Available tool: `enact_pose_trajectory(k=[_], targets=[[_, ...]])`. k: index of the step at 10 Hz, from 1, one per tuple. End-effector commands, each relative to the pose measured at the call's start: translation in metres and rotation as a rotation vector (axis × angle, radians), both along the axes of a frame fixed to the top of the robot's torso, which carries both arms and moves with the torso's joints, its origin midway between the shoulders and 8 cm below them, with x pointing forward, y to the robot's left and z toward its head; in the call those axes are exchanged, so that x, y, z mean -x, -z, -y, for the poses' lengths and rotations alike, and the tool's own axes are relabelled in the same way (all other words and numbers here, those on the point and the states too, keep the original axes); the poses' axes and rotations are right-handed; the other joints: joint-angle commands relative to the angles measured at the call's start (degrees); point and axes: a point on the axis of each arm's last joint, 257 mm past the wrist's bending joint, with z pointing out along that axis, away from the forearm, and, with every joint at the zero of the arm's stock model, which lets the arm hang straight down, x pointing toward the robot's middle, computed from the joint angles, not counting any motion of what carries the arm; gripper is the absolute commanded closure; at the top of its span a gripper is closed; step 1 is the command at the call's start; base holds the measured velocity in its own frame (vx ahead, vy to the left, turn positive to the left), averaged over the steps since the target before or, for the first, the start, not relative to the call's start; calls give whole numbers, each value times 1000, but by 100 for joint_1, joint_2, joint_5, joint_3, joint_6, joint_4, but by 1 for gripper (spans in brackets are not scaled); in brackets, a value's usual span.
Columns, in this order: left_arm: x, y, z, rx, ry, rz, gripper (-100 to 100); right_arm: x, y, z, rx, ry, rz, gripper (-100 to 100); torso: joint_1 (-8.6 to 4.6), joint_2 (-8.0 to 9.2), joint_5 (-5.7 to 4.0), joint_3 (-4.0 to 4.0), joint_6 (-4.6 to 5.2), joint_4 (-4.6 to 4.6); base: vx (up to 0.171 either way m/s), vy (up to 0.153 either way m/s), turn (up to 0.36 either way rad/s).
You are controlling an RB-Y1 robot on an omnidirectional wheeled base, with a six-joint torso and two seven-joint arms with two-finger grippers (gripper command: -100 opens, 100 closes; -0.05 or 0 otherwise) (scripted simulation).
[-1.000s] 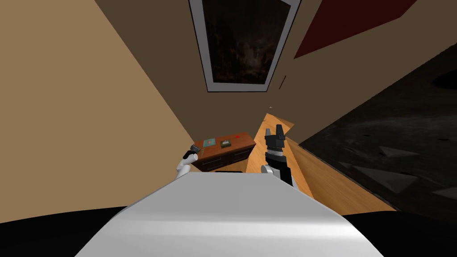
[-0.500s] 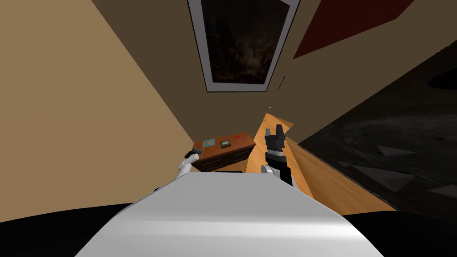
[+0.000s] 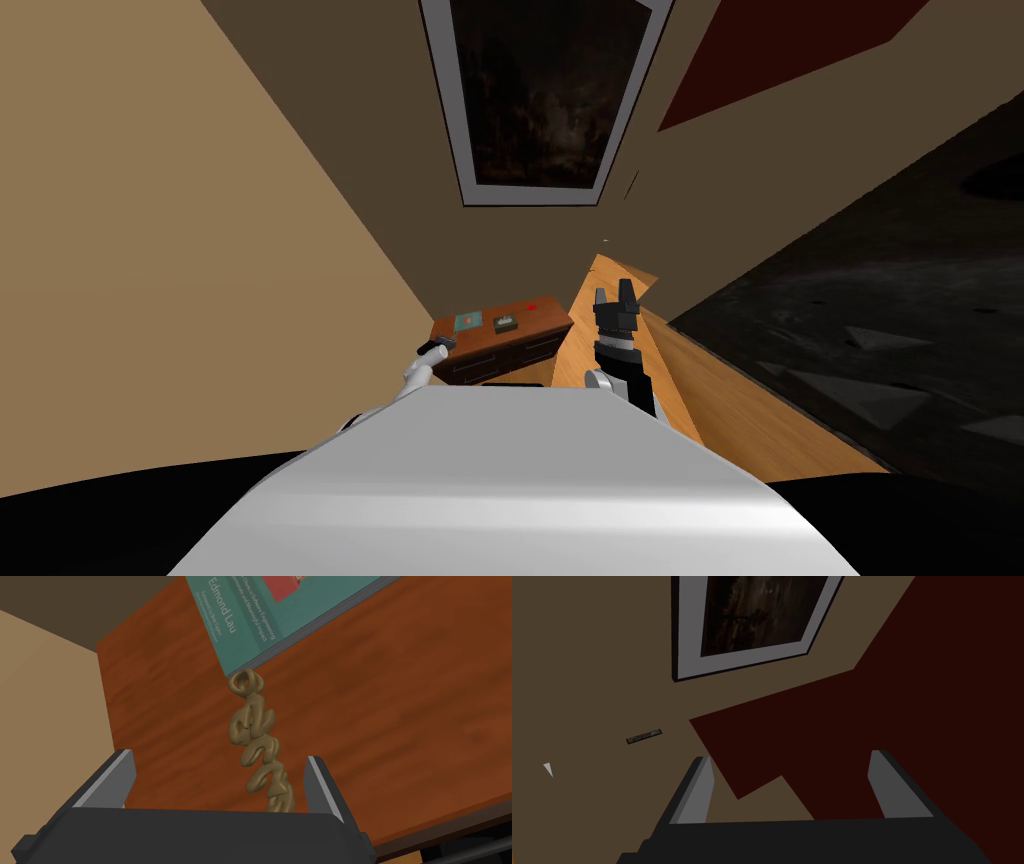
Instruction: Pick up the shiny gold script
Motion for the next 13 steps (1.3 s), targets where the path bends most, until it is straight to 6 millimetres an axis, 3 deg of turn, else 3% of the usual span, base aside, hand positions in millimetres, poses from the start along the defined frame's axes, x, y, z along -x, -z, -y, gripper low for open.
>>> enact_pose_trajectory(k=[1,11,13], targets=[[2,5,2,9,-4,-8,-100,0,0,0,0,0,0,0,0,0,0,0,0,0,7,3,1],[34,54,29,193,-100,-141,-100,0,0,0,0,0,0,0,5,-6,1,-3,-1,-1,20,13,7],[35,55,30,195,-101,-144,-100,0,0,0,0,0,0,0,13,-8,3,-5,-1,-2,26,28,5]])
